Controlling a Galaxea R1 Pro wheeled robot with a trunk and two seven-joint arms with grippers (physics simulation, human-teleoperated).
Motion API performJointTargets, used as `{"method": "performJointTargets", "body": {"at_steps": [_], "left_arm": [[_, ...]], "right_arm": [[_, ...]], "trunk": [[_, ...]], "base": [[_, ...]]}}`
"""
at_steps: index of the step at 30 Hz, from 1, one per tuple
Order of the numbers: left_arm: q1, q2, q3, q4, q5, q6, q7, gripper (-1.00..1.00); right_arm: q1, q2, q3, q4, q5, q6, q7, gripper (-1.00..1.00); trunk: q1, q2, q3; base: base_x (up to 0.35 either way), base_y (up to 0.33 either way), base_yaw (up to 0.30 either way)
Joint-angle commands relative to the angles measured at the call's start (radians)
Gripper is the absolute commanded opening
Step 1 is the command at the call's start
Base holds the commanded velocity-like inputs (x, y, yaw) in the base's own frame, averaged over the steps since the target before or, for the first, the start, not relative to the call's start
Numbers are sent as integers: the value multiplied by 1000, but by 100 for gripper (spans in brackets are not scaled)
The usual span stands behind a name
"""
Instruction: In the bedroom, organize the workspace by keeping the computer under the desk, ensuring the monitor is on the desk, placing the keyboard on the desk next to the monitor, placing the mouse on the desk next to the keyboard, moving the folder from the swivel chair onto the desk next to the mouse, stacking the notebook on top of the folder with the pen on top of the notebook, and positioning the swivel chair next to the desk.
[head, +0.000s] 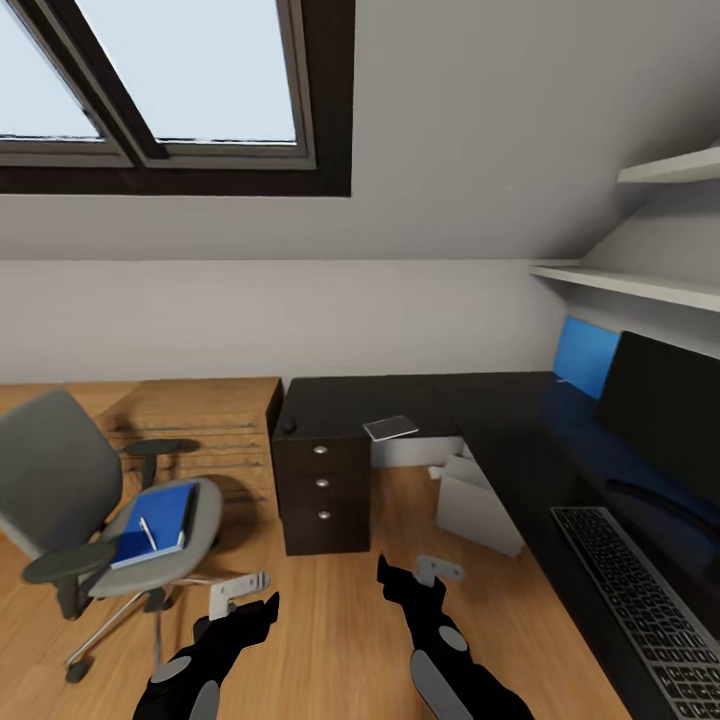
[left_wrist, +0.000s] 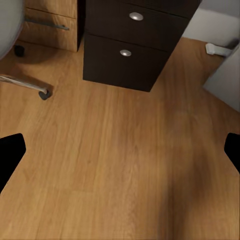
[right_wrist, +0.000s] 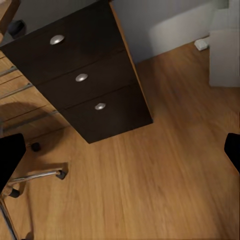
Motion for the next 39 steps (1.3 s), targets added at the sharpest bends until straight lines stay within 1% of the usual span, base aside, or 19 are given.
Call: {"method": "performJointTargets", "body": {"at_steps": [1, 6, 7, 10, 26, 34, 39], "left_arm": [[-1, 0, -1, -1, 11, 3, 9, 100], [-1, 0, -1, -1, 9, 3, 9, 100], [-1, 0, -1, -1, 9, 3, 9, 100], [-1, 0, -1, -1, 9, 3, 9, 100], [-1, 0, -1, 0, 10, 3, 9, 100], [-1, 0, -1, 11, 12, 3, 9, 100], [-1, 0, -2, 12, 12, 4, 9, 100]], "right_arm": [[-1, -1, 4, -1, -10, -7, -5, 100], [-1, 0, 3, 2, -8, -9, -5, 100], [-1, -1, 4, 3, -8, -40, -4, 100], [-1, -1, 5, 4, -8, -47, -4, 100], [-1, -3, 5, 4, -7, -52, -5, 100], [-1, -4, 5, 4, -7, -53, -4, 100], [-1, -4, 5, 4, -7, -57, -4, 100]], "trunk": [[1, -1, -1], [1, -1, -1], [1, -1, -1], [1, -1, -1], [1, -1, -1], [1, -1, -1], [1, -1, 4]], "base": [[327, 8, 0], [329, 3, 139], [326, -89, 265], [317, -127, 267], [274, -224, 263], [254, -223, 54], [122, -86, 6]]}}
